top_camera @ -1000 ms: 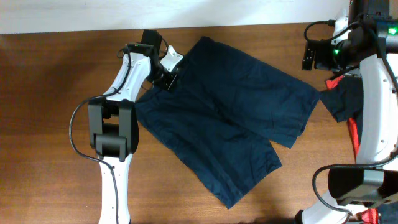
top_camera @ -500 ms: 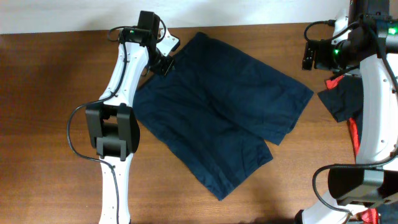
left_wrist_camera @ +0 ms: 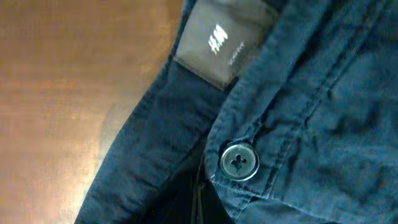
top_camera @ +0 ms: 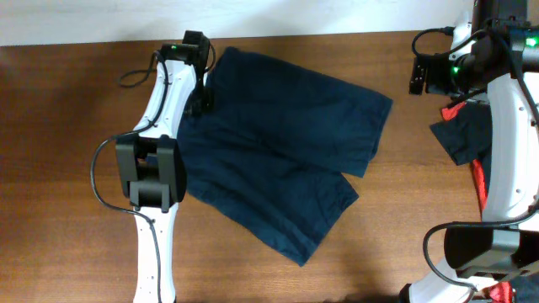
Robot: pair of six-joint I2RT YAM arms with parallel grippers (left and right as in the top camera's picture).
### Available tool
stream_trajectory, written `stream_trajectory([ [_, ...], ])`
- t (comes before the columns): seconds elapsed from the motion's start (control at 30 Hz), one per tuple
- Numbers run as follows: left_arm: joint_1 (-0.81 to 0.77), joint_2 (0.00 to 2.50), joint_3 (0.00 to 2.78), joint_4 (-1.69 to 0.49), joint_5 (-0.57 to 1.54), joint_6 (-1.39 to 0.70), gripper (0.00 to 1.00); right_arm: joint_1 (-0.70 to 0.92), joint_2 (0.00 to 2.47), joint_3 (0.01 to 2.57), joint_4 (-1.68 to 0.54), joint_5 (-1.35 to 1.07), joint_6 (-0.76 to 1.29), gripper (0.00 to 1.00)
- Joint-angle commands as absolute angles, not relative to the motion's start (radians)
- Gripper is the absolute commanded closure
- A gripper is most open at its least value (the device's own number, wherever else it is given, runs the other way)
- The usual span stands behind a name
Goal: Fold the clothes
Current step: 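Pull the waistband corner upward and left to straighten the shorts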
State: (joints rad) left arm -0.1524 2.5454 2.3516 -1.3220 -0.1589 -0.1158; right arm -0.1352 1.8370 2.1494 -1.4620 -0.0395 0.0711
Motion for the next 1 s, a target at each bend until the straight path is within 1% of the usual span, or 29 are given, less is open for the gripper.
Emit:
stream_trajectory([
  [0.0,-0.147,2.56,2.357,-1.401,-0.179,-0.318,0.99,-0.138,1.835,2.151,-1.463,-0.034,0.071,0.02],
  [0.1,-0.147,2.56,2.357,-1.47,-0.149,-0.409,1.0,-0.138,1.835,2.151,-1.462,-0.034,0.071,0.01],
  [0.2,-0.149,2.56,2.357,-1.534,0.02,-0.412,0.99,-0.138,1.835,2.151,-1.463,-0.034,0.071,0.01],
  [0.37,-0.153,2.56,2.357,-1.592,0.143,-0.411,0.99,-0.138,1.835,2.151,-1.463,-0.034,0.071,0.01],
  [0.8,-0.265,2.56,2.357,-1.643,0.142,-0.395,0.99,-0.138,1.835,2.151,-1.462,-0.034,0.071,0.02],
  [0.97,-0.277,2.56,2.357,-1.644,0.143,-0.395,0.99,-0.138,1.835,2.151,-1.463,-0.034,0.071,0.01],
])
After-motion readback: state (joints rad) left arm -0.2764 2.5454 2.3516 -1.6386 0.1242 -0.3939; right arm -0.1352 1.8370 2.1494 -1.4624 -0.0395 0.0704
